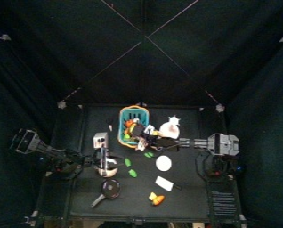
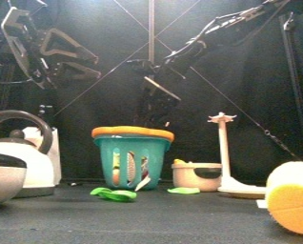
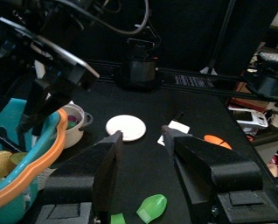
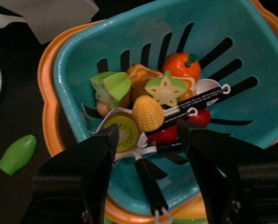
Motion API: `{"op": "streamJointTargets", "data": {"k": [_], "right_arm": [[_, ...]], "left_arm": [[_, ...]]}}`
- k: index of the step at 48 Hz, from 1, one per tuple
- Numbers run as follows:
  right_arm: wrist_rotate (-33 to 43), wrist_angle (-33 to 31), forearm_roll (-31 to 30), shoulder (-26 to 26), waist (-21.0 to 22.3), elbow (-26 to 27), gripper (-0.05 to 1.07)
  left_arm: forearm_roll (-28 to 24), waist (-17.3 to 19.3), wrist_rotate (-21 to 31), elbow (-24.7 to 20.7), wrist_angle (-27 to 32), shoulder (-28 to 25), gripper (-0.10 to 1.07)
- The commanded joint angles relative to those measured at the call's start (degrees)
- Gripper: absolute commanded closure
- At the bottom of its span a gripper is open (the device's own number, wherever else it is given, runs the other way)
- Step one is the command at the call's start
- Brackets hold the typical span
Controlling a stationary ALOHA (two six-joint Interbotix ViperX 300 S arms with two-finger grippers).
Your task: Grab corn bottom
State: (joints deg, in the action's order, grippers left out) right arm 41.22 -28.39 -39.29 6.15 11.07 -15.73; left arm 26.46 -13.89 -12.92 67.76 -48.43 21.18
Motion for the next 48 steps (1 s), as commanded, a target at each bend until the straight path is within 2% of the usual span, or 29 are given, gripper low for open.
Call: {"op": "streamJointTargets", "data": {"k": [1, 9, 15, 21, 25, 30, 34, 37, 41, 48], "right_arm": [[0.1, 0.2, 0.4, -5.6, -2.5, -1.7, 0.14], [0.5, 0.7, 0.8, -12.7, -11.5, -9.2, 0.14], [0.6, 2.0, 2.3, -16.1, -21.0, -15.1, 0.14], [0.7, 3.4, 6.8, -15.7, -29.3, -17.7, 0.14], [0.8, 3.0, 11.8, -14.7, -32.7, -17.4, 0.14], [1.1, 2.0, 20.1, -12.8, -34.5, -15.9, 0.14], [1.9, 1.3, 28.7, -10.3, -34.6, -14.2, 0.14], [2.5, 0.7, 32.9, -8.5, -34.6, -12.9, 0.14], [3.7, 0.2, 35.9, -5.8, -34.8, -10.7, 0.14], [7.3, -2.0, 36.1, -2.1, -35.2, -7.5, 0.14]], "left_arm": [[0.0, -0.1, 0.0, -0.8, -0.4, 0.2, 0.17], [-0.1, -0.3, 0.0, -1.0, -0.4, 0.2, 0.17], [0.0, -0.3, 0.0, -1.1, -0.3, 0.3, 0.17], [-0.1, -0.3, 0.0, -1.1, -0.3, 0.3, 0.17], [0.0, -0.3, 0.1, -1.1, -0.4, 0.3, 0.17], [-0.1, -0.3, 0.1, -1.2, -0.4, 0.3, 0.17], [0.0, -0.3, 0.1, -1.3, -0.3, 0.4, 0.17], [0.0, -0.3, 0.1, -1.2, -0.4, 0.3, 0.17], [0.0, -0.3, 0.1, -1.2, -0.4, 0.3, 0.17], [0.0, -0.8, 0.1, -1.1, -0.3, 0.3, 0.17]]}}
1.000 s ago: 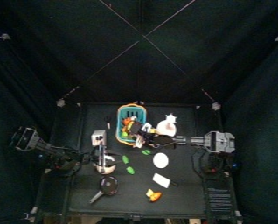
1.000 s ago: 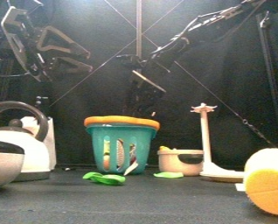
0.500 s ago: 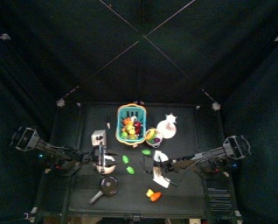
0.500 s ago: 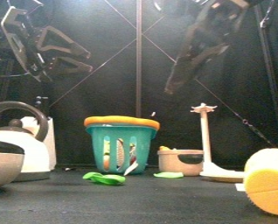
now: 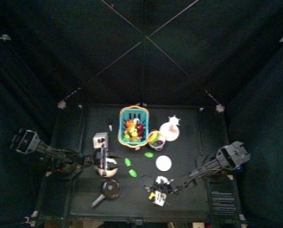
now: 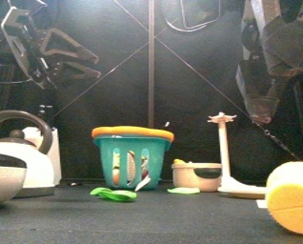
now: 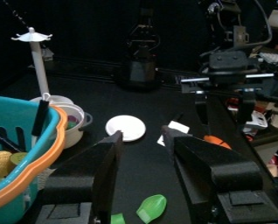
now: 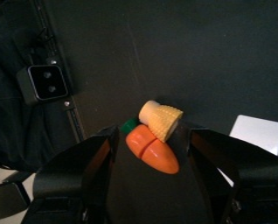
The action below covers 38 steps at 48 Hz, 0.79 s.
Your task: Grab corn bottom
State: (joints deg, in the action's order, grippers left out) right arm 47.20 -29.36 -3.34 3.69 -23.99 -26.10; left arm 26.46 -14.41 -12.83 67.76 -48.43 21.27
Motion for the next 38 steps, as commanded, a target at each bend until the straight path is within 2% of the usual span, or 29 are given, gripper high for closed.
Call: {"op": "streamJointTargets", "data": {"k": [1, 12, 19, 38], "right_arm": [[2.0, -1.7, 0.2, 0.9, -0.2, 3.3, 0.14], [9.4, -11.1, -4.8, 5.7, 0.0, 7.4, 0.14], [12.1, -11.3, -6.6, 7.2, -0.6, 9.1, 0.14], [14.5, -12.0, -3.3, 9.8, -1.3, 9.7, 0.14]], "left_arm": [[0.0, -0.3, 0.0, -1.1, -0.3, 0.2, 0.17], [-0.1, -0.5, 0.0, -1.1, -0.3, 0.2, 0.17], [-0.1, -0.6, 0.0, -1.1, -0.2, 0.2, 0.17], [-0.1, -0.6, 0.0, -0.9, 0.0, 0.3, 0.17]]}}
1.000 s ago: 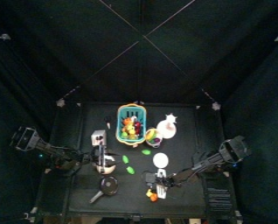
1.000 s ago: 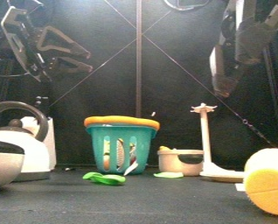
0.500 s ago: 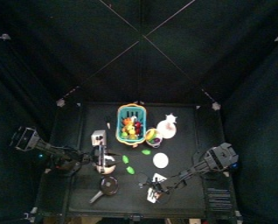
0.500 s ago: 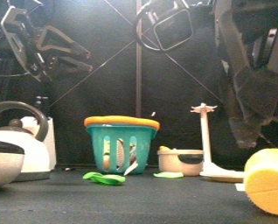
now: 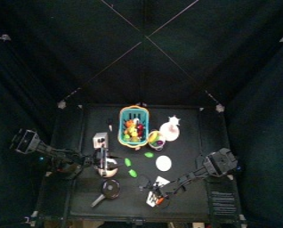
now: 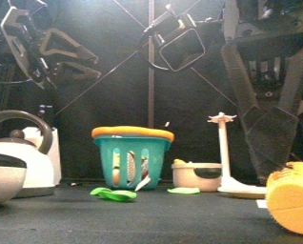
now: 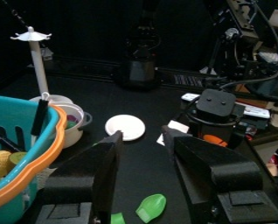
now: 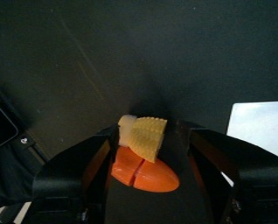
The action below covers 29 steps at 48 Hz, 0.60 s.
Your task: Grab corn bottom
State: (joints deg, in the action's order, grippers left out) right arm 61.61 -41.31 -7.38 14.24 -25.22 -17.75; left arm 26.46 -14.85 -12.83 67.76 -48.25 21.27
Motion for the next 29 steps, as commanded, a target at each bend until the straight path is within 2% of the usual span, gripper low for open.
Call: {"op": "streamJointTargets", "data": {"k": [1, 17, 29], "right_arm": [[0.1, -0.1, 1.1, -0.7, -0.1, 1.3, 0.14], [-0.1, -0.1, 1.9, 1.8, -0.4, 2.9, 0.14], [-0.1, -0.4, 1.2, 1.9, -0.4, 2.0, 0.15]], "left_arm": [[-0.1, -0.1, 0.0, -0.9, -0.2, 0.3, 0.17], [0.0, -0.1, 0.0, -0.9, -0.2, 0.3, 0.17], [0.0, -0.2, 0.0, -0.8, -0.2, 0.2, 0.17]]}}
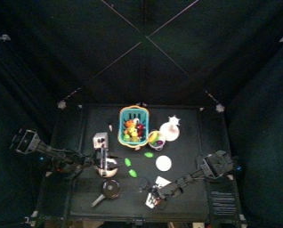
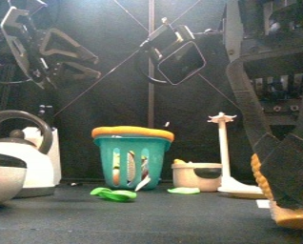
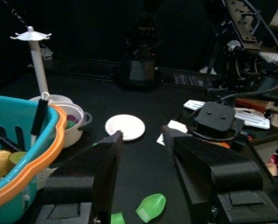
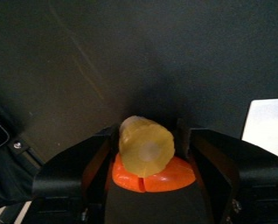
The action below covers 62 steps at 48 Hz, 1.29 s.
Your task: Grab corn bottom
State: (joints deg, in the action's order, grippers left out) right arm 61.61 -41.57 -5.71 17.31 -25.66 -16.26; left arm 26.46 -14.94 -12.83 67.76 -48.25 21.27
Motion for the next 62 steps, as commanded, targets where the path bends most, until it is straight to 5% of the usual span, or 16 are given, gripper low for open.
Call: {"op": "streamJointTargets", "data": {"k": [1, 11, 27, 62], "right_arm": [[-0.1, -0.2, -0.6, -1.1, 0.1, 0.5, 0.15], [-0.2, -1.8, -1.9, -1.1, 0.1, 0.6, 0.18], [-0.1, -3.1, -3.9, -2.5, 0.1, 1.2, 0.40], [-1.0, -3.1, -12.0, -5.4, 0.5, 2.7, 0.42]], "left_arm": [[0.0, -0.1, 0.0, -0.8, -0.2, 0.2, 0.17], [0.0, -0.1, 0.0, -0.7, -0.2, 0.2, 0.17], [0.0, -0.1, 0.0, -0.7, -0.2, 0.2, 0.17], [0.3, -0.1, 0.0, -0.7, -0.2, 0.2, 0.17]]}}
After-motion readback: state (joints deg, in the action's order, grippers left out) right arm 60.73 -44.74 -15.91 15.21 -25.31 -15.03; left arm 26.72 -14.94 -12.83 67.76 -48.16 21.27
